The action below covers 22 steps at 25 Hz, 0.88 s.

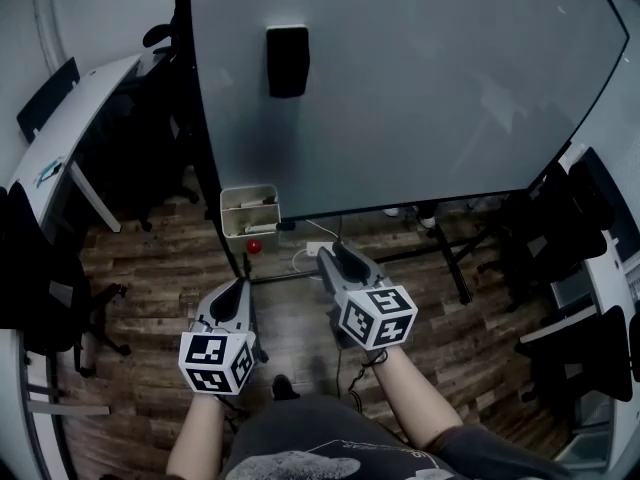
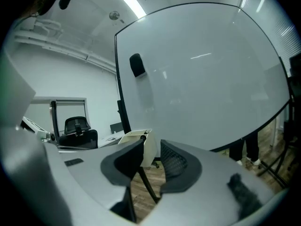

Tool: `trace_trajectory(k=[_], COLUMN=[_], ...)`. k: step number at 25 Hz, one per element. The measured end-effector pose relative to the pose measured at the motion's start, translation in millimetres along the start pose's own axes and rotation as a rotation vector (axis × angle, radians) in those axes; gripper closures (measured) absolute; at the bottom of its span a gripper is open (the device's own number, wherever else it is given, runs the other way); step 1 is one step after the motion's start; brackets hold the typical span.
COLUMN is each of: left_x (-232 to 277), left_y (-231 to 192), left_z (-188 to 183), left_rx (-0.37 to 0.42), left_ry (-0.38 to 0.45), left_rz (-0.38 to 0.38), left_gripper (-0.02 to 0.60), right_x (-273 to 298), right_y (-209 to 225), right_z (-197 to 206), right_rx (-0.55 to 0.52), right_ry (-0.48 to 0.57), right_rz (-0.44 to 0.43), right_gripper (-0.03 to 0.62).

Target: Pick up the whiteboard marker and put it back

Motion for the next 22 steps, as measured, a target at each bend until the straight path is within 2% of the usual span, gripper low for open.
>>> trace_trajectory(k=[7, 17, 22], left_x=[-33.6, -104.9, -145.0], left_y=[40.8, 92.4, 108.8], left_z=[7.2, 20.4, 32.9], left_rx=[0.013, 0.018, -0.011], left_ry=[-0.001, 0.013, 0.012], left_rz=[0.005, -0.016, -0.048], left_gripper=[0.568, 0.568, 0.568], right_x=[-53.7, -136.3, -171.7], right_y=[-6.1, -37.5, -50.3], right_z=[11.0, 35.1, 47.9], right_rx=[0.009, 0.009, 0.018], right_ry=[0.003, -0.009, -0.016], right_rz=[-0.015, -0.071, -0.081], right_gripper=[0.539, 0.563, 0.565])
Point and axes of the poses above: the fingertips, and each gripper's own axes: x forward along the fingers, y to its right, z out of its underside, the point moved 7 cm from there along -x, backward along the fingers, and after that the axes turned 4 degrees about x, right-handed, at the moved point
